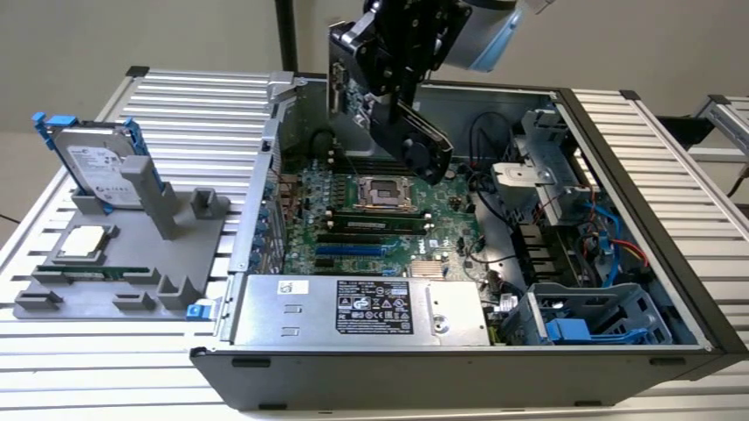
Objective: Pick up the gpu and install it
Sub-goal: 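Insert the gpu into the slot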
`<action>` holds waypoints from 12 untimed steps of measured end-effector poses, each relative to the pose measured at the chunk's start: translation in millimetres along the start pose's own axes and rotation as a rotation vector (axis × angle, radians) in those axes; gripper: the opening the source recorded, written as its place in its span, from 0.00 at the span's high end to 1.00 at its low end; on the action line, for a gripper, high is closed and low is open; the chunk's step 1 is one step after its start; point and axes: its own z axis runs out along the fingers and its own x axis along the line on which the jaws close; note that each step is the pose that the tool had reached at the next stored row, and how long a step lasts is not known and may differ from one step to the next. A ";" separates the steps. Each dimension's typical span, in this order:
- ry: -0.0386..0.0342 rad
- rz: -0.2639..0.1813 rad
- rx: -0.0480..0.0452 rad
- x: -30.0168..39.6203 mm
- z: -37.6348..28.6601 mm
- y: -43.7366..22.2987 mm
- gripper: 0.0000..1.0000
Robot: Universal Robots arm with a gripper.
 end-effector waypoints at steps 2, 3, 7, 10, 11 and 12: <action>0.0007 -0.018 -0.0004 0.0 0.0 0.0 1.00; 0.0011 -0.028 -0.0006 0.0 0.0 0.0 1.00; 0.0030 -0.065 -0.0013 0.0 0.0 0.0 1.00; 0.0043 -0.094 -0.0019 0.0 0.0 0.0 1.00; 0.0047 -0.104 -0.0020 0.0 0.0 0.0 1.00; 0.0052 -0.114 -0.0022 0.0 0.0 0.0 1.00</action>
